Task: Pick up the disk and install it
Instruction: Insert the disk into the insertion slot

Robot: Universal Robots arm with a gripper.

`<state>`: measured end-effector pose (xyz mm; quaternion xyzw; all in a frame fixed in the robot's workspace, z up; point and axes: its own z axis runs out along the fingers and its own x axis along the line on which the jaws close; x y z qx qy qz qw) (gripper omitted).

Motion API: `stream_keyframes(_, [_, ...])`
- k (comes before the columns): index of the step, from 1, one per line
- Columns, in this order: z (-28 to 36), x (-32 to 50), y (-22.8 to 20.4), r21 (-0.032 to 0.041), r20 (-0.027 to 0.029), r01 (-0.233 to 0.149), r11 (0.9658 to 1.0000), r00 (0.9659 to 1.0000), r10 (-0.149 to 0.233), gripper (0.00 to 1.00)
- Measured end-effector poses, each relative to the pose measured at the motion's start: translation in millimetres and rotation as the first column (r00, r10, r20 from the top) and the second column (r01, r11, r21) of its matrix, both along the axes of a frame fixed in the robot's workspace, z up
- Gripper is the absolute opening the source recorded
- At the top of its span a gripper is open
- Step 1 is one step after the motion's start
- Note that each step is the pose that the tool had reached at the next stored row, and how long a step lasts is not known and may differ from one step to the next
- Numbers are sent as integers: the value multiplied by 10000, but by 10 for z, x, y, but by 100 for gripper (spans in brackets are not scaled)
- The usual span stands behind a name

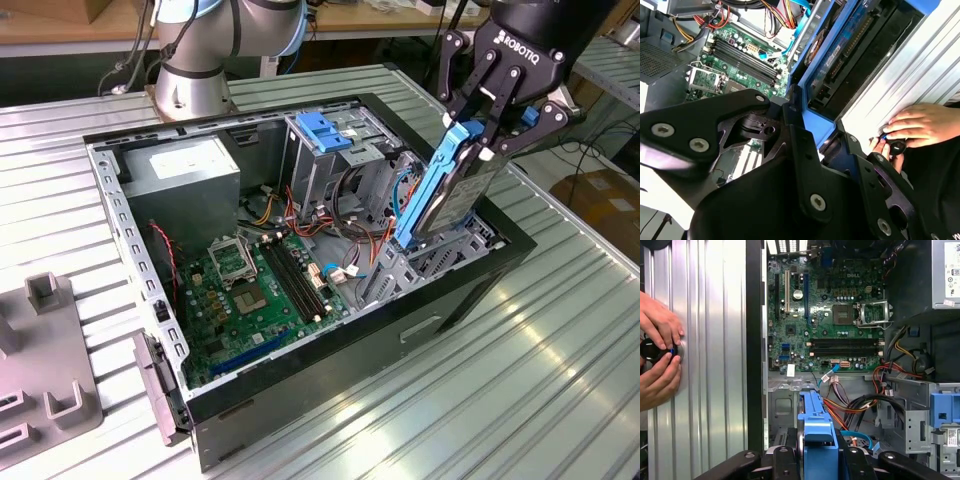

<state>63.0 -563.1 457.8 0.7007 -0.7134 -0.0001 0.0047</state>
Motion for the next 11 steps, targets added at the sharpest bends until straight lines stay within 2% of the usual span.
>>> stream_keyframes(5, [-48, 2, -10, -4, -1, 0, 10000, 10000, 0, 37])
stream_keyframes(11, [-52, 6, -8, 1, 0, 0, 10000, 10000, 0, 37])
